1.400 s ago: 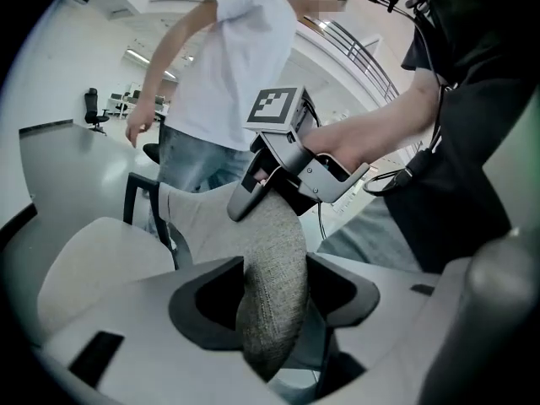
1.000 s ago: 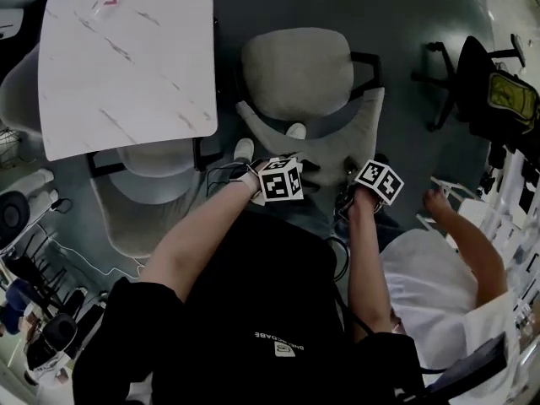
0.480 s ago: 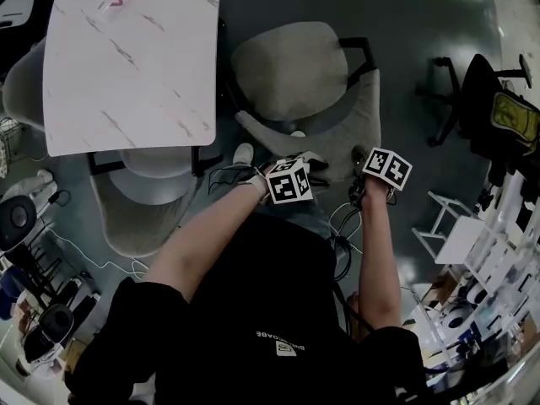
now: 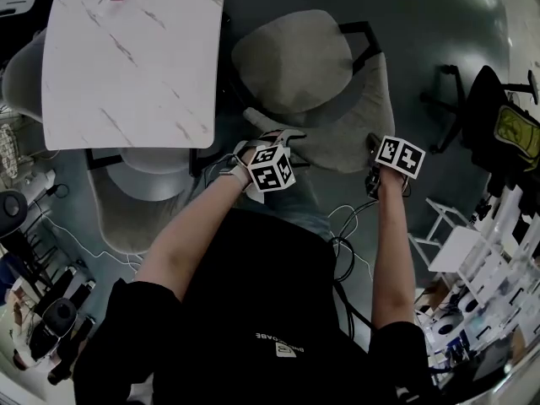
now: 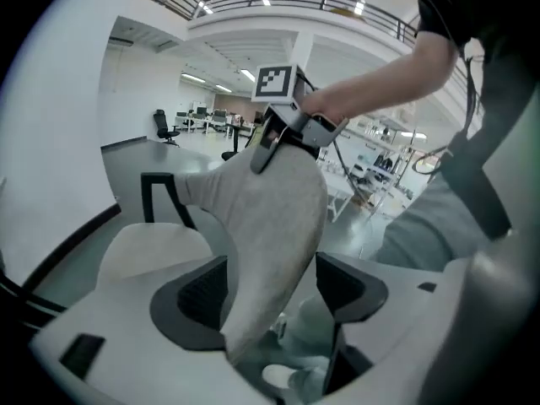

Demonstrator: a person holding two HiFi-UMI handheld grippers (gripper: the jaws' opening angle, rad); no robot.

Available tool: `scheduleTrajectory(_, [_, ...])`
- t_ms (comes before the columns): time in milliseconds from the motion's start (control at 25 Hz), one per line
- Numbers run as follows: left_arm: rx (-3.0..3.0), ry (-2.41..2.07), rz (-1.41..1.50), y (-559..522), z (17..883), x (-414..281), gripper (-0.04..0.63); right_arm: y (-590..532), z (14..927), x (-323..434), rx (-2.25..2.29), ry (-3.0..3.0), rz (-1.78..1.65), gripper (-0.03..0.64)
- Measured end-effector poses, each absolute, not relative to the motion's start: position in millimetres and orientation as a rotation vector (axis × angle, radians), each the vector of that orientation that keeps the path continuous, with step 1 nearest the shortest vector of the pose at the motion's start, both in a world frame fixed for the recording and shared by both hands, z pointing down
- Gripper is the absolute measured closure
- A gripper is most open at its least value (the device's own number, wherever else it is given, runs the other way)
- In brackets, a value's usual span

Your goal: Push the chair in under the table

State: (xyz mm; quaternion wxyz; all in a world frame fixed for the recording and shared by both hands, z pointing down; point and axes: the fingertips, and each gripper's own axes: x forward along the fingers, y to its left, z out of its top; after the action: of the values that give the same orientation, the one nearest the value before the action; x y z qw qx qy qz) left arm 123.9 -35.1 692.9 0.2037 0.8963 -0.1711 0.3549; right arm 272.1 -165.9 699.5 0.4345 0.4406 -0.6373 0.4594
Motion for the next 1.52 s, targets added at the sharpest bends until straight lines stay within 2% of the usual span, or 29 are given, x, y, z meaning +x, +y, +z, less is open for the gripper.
scheduleTrajectory(200, [2.454,-0.526,1.337,-44.6,742.9,64.2,0.276,-185.7,698.2,269.6,1.057,-1.614,1.083,0.480])
scheduleTrajectory(360, [2.318,-0.554,1.499,-53.1,779.2,29.8,0.278,-196.5,698.2,267.9,1.038,-1.623,1.040,0.479])
scheduleTrajectory(480, [2.257,-0.555,1.477,-52.6,791.6,23.1,0.285,-203.1,697.7,265.6,1.019,-1.625,1.018,0.479])
scheduleTrajectory(560, [2.244,-0.582,1.441,-55.6,794.0,23.0,0.328,-207.7,697.2,265.8,1.009,-1.629,1.012,0.479])
scheduleTrajectory(1520, [1.995,-0.916,1.202,-73.8,792.9,27.9,0.339,-322.8,695.5,189.5,0.881,-1.779,0.750,0.480])
